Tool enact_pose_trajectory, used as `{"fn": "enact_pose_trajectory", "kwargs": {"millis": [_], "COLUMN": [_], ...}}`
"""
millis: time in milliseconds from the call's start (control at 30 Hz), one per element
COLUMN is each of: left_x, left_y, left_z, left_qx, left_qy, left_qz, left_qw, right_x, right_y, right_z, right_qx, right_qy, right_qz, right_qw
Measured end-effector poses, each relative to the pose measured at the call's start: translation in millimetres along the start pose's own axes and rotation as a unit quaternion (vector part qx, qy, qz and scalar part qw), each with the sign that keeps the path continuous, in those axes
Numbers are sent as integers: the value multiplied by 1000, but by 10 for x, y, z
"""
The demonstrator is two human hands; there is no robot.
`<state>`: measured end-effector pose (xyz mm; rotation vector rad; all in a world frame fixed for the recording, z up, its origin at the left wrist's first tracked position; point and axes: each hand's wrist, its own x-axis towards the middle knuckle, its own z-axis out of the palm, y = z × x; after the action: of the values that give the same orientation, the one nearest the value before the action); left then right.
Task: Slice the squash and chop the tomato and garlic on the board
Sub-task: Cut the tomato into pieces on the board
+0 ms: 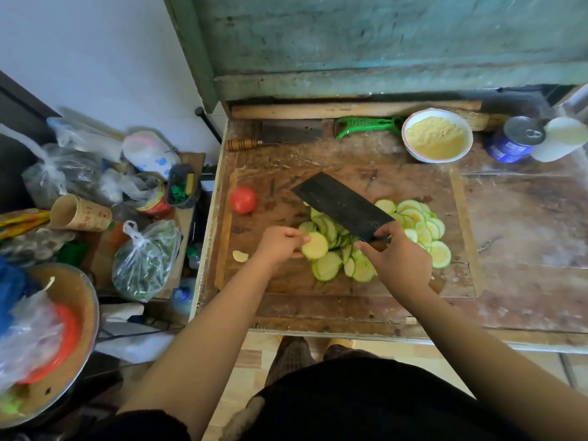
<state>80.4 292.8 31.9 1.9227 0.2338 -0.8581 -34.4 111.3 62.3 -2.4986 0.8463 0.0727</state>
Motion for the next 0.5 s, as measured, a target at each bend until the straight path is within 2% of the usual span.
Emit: {"fn": "enact_pose_trajectory", "kwargs": {"millis": [67,200,333,500], "left_x": [21,140,257,182], "left_y": [139,305,288,324], "left_z": [161,432,482,444], "left_qx": [-78,-137,-22,56], "left_qy": [1,20,81,107], "left_qz": [-26,-51,28,84], "left_qw": [997,989,996,989], "right_x": [30,99,135,154], "right_y": [45,133,156,109], "right_z": [-46,-138,-176,-124], "right_qx": [4,11,14,32], "right_qy": [8,20,19,17], "right_qz": [13,42,58,46], "right_qw": [1000,999,998,998]}}
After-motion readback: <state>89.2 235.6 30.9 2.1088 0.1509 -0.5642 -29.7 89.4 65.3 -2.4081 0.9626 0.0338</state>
